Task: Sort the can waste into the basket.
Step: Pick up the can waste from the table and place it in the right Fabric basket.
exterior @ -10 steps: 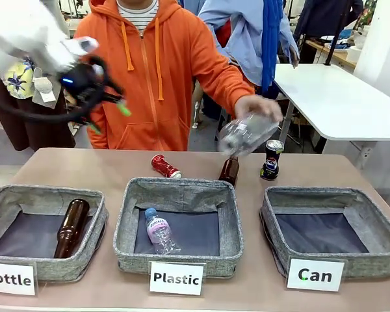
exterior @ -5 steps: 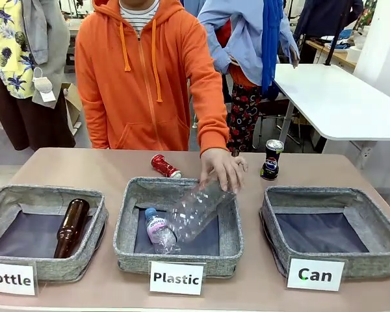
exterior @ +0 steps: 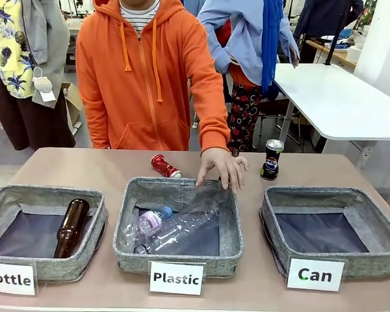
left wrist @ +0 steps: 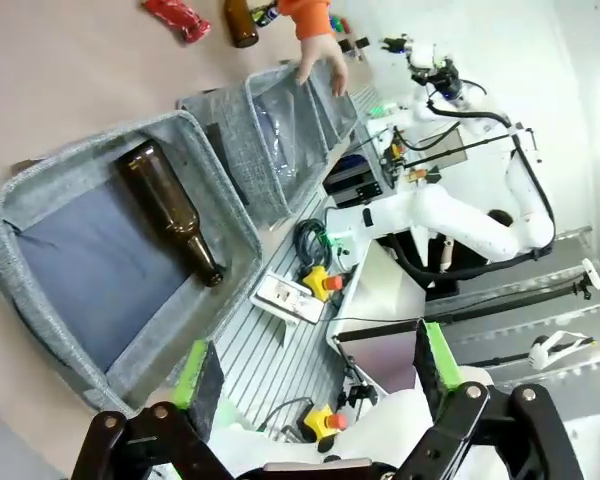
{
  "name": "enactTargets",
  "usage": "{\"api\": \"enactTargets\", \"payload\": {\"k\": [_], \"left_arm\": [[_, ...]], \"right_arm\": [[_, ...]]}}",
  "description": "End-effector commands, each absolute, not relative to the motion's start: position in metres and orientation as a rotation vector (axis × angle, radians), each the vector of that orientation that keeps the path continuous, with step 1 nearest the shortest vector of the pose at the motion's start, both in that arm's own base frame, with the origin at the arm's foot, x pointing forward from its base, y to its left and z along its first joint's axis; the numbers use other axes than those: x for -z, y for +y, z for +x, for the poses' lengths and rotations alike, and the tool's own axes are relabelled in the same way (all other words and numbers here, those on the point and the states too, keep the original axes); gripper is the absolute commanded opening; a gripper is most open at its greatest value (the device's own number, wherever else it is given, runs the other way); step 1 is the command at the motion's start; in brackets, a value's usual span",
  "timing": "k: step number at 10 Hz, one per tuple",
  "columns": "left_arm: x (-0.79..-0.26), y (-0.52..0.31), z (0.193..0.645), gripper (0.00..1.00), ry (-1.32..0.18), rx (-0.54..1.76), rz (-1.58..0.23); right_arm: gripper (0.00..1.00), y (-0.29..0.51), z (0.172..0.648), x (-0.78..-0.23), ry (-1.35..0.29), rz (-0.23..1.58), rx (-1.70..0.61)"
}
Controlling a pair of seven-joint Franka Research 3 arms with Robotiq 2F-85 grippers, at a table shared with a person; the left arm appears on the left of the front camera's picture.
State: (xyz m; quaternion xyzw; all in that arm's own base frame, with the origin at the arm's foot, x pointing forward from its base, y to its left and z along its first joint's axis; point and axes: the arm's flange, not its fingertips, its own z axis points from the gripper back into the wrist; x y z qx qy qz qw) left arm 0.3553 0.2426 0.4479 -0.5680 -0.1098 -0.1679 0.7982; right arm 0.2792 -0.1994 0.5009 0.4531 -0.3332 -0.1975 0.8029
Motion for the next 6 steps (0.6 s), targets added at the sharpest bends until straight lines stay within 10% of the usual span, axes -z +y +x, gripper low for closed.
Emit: {"api": "enactTargets", "payload": {"k": [1, 6], "left_arm": [[-0.449, 0.240, 0.361, 1.00, -0.235, 0.372, -1.243], [-0.484, 0.165, 0.388, 1.00, -0.060, 0.444, -1.063]], "right_arm": [[1.00, -0.200, 0.282, -0.501, -0.749, 0.985, 0.403], [1.00, -0.200, 0.282, -0.501, -0.749, 0.985, 0.403]]}}
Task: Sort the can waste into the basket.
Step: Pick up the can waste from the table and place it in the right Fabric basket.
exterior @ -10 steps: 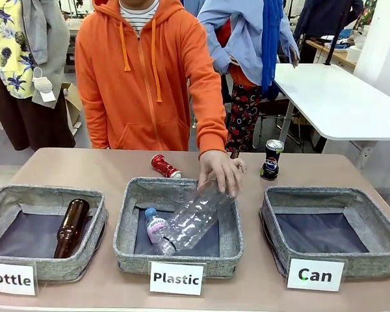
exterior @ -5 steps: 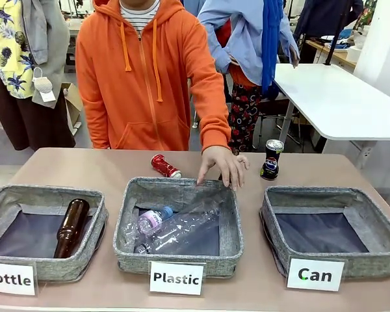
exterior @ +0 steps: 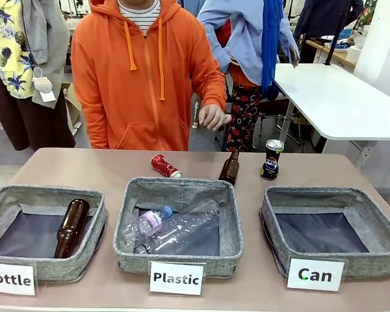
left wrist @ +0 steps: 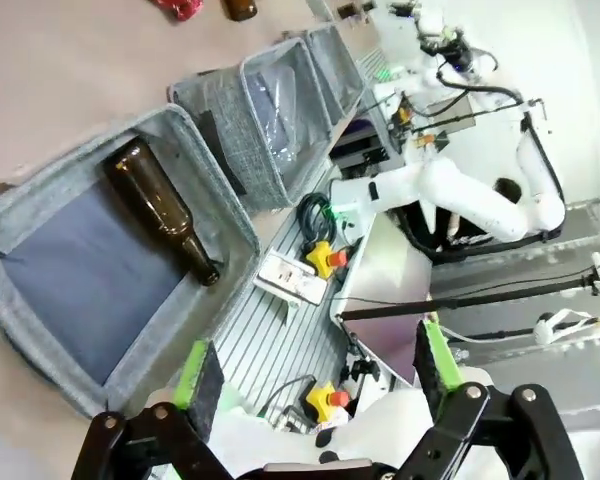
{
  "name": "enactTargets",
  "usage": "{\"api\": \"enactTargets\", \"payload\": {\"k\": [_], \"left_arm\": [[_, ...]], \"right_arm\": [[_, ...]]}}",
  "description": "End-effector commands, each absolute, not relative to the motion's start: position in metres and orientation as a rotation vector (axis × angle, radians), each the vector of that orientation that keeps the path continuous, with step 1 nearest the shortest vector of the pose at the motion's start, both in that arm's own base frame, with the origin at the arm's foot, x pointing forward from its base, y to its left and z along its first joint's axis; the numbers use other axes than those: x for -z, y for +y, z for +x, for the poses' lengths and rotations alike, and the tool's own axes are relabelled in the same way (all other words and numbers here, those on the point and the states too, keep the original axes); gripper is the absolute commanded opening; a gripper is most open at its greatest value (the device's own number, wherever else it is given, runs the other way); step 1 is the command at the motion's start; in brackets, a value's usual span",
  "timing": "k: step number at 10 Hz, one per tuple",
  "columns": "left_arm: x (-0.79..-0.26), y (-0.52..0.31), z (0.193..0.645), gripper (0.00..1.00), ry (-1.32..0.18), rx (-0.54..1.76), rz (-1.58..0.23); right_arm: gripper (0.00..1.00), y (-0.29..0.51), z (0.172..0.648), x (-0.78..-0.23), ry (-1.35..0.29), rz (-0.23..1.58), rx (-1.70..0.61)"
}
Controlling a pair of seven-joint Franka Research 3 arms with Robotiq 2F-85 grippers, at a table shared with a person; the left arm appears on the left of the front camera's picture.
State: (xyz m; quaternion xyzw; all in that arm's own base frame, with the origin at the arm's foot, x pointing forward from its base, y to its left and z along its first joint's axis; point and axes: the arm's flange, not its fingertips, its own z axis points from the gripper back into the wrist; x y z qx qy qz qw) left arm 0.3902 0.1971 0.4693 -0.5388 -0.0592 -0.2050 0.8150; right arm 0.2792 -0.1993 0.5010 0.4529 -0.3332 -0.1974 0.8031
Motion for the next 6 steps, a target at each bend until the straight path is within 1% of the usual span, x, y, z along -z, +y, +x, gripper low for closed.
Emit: {"api": "enactTargets", "payload": {"k": [1, 2, 4, 5, 6], "left_arm": [[-0.502, 0.115, 0.402, 1.00, 0.001, 0.394, -0.974], [-0.514, 0.075, 0.417, 1.00, 0.028, 0.325, -0.867], [-0.526, -0.018, 0.456, 1.00, 0.046, 0.320, -0.644], [-0.526, -0.064, 0.473, 1.00, 0.049, 0.350, -0.528], [-0.524, -0.107, 0.491, 1.00, 0.045, 0.333, -0.415]], "right_arm": [[1.00, -0.200, 0.282, -0.501, -0.749, 0.985, 0.403], [1.00, -0.200, 0.282, -0.501, -0.749, 0.985, 0.403], [1.00, -0.200, 0.282, -0.501, -0.749, 0.985, 0.403], [1.00, -0.200, 0.282, -0.501, -0.749, 0.985, 0.403], [1.00, -0.200, 0.282, -0.501, -0.749, 0.985, 0.403]]}}
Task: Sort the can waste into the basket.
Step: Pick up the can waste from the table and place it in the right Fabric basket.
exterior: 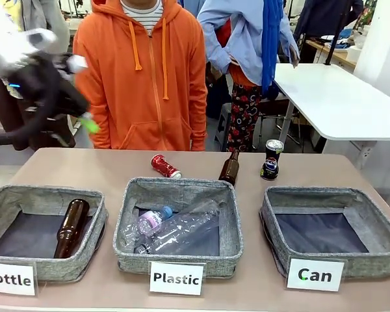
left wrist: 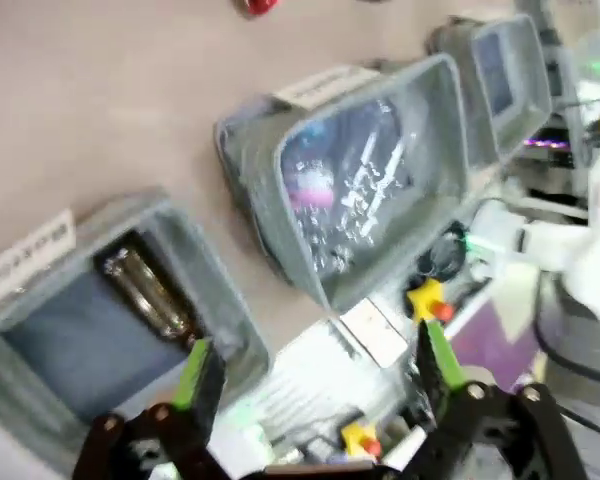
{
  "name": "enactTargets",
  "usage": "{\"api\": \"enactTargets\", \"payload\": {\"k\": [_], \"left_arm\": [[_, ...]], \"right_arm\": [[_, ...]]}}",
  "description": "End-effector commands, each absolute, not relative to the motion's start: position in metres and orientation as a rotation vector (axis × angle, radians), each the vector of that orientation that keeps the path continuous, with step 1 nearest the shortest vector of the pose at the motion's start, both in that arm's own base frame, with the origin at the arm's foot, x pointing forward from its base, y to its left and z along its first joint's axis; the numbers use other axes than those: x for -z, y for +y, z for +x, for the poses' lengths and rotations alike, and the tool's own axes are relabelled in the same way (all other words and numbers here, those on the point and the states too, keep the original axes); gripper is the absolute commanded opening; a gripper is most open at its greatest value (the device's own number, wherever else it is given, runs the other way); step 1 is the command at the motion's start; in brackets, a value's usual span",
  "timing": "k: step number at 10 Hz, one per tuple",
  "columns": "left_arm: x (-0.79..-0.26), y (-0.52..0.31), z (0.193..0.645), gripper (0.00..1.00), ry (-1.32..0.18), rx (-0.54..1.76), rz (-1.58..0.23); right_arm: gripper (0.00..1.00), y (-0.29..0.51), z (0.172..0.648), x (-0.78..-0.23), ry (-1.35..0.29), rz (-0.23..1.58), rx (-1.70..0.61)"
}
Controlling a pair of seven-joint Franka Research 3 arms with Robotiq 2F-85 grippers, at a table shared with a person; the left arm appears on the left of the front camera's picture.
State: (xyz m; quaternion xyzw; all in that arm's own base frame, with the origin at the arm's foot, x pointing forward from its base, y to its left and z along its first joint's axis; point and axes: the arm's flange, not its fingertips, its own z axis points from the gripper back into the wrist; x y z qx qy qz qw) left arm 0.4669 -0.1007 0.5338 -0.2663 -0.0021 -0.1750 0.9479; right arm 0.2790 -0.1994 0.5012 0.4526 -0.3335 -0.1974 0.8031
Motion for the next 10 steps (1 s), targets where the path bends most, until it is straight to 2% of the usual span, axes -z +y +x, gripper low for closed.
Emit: {"api": "enactTargets", "payload": {"k": [1, 3, 5, 8, 9, 10], "left_arm": [[-0.519, -0.147, 0.509, 1.00, 0.032, 0.305, -0.320], [-0.491, -0.226, 0.546, 1.00, -0.019, 0.262, -0.183], [-0.460, -0.273, 0.566, 1.00, -0.092, 0.120, -0.147], [-0.440, -0.303, 0.579, 1.00, -0.155, -0.058, -0.200], [-0.437, -0.294, 0.569, 1.00, -0.128, 0.077, -0.176], [-0.437, -0.294, 0.569, 1.00, -0.128, 0.077, -0.176]], "right_arm": [[1.00, -0.200, 0.282, -0.501, -0.749, 0.985, 0.403], [1.00, -0.200, 0.282, -0.501, -0.749, 0.985, 0.403], [1.00, -0.200, 0.282, -0.501, -0.749, 0.985, 0.403], [1.00, -0.200, 0.282, -0.501, -0.749, 0.985, 0.403], [1.00, -0.200, 0.282, -0.501, -0.749, 0.985, 0.403], [1.00, -0.200, 0.282, -0.501, -0.749, 0.985, 0.403]]}}
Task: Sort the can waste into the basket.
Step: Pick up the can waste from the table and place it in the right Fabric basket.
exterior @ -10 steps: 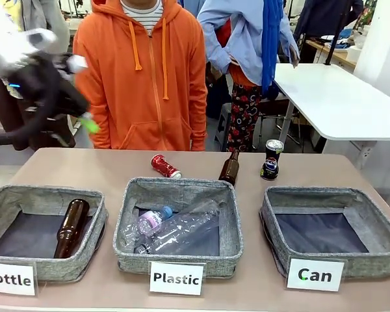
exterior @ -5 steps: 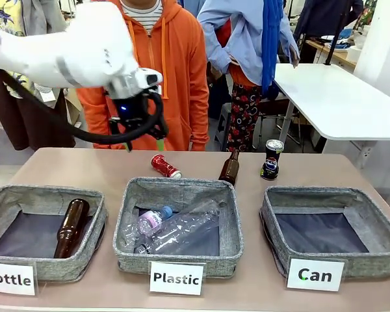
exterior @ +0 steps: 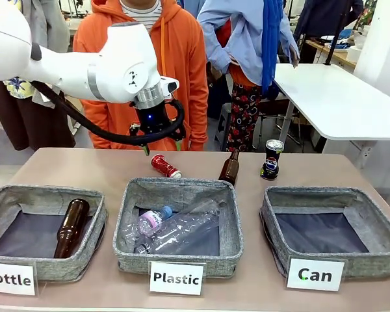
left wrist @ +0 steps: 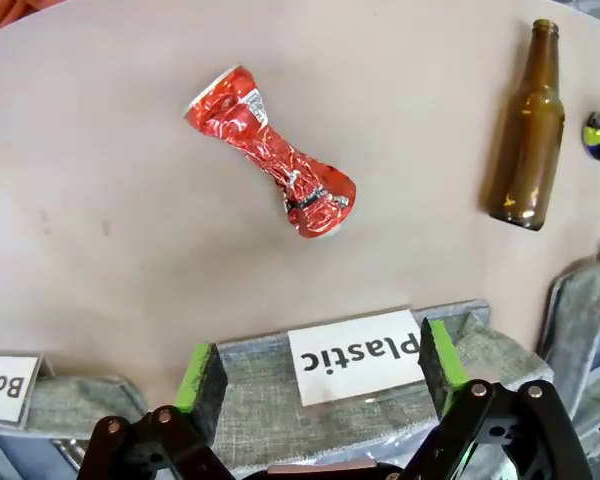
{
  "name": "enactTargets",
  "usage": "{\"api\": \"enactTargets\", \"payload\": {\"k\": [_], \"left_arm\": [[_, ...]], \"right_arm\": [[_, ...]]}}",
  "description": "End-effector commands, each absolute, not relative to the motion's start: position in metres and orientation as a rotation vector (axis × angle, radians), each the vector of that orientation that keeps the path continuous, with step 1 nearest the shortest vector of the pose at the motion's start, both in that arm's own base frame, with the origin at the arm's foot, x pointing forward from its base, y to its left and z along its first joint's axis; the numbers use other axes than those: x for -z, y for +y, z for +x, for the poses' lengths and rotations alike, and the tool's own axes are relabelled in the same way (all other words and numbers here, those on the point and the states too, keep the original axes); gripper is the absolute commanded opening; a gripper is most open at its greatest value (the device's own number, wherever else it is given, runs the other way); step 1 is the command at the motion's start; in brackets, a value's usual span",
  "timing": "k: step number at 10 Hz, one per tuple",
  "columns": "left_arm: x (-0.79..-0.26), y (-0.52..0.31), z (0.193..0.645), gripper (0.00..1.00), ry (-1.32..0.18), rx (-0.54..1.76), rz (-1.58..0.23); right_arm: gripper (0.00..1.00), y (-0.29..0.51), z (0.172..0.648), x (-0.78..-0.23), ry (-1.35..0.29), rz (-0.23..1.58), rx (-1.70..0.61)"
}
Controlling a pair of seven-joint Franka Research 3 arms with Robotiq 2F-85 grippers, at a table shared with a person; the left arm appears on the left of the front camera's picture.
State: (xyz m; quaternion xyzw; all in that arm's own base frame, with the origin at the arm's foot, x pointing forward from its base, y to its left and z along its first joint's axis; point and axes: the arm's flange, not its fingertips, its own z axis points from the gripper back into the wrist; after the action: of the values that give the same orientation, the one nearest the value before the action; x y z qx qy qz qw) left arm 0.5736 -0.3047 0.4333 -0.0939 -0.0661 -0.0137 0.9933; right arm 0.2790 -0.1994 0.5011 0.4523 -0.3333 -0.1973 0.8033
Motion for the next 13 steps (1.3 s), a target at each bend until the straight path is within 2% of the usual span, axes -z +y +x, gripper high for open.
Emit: {"api": "enactTargets", "payload": {"k": [1, 2, 3, 4, 6, 8, 10, 11, 13], "left_arm": [[-0.437, -0.294, 0.569, 1.00, -0.128, 0.077, -0.176], [-0.433, -0.305, 0.574, 1.00, -0.133, 0.027, -0.188], [-0.428, -0.312, 0.586, 1.00, -0.061, -0.417, -0.322], [-0.419, -0.319, 0.590, 1.00, -0.074, -0.624, -0.364], [-0.408, -0.332, 0.585, 1.00, -0.191, -0.890, -0.384], [-0.405, -0.332, 0.585, 1.00, -0.267, -0.941, -0.347], [-0.421, -0.297, 0.575, 1.00, -0.298, -0.913, -0.399], [-0.441, -0.248, 0.554, 1.00, -0.269, -0.763, -0.426], [-0.490, -0.144, 0.500, 1.00, -0.343, -0.533, -0.411]], "right_arm": [[1.00, -0.200, 0.282, -0.501, -0.749, 0.985, 0.403], [1.00, -0.200, 0.282, -0.501, -0.749, 0.985, 0.403], [1.00, -0.200, 0.282, -0.501, -0.749, 0.985, 0.403], [1.00, -0.200, 0.282, -0.501, -0.749, 0.985, 0.403], [1.00, -0.200, 0.282, -0.501, -0.749, 0.985, 0.403], [1.00, -0.200, 0.282, -0.501, -0.749, 0.985, 0.403], [1.00, -0.200, 0.282, -0.501, -0.749, 0.985, 0.403], [1.00, -0.200, 0.282, -0.501, -0.749, 0.985, 0.403], [1.00, -0.200, 0.282, -0.501, -0.749, 0.985, 0.403]]}}
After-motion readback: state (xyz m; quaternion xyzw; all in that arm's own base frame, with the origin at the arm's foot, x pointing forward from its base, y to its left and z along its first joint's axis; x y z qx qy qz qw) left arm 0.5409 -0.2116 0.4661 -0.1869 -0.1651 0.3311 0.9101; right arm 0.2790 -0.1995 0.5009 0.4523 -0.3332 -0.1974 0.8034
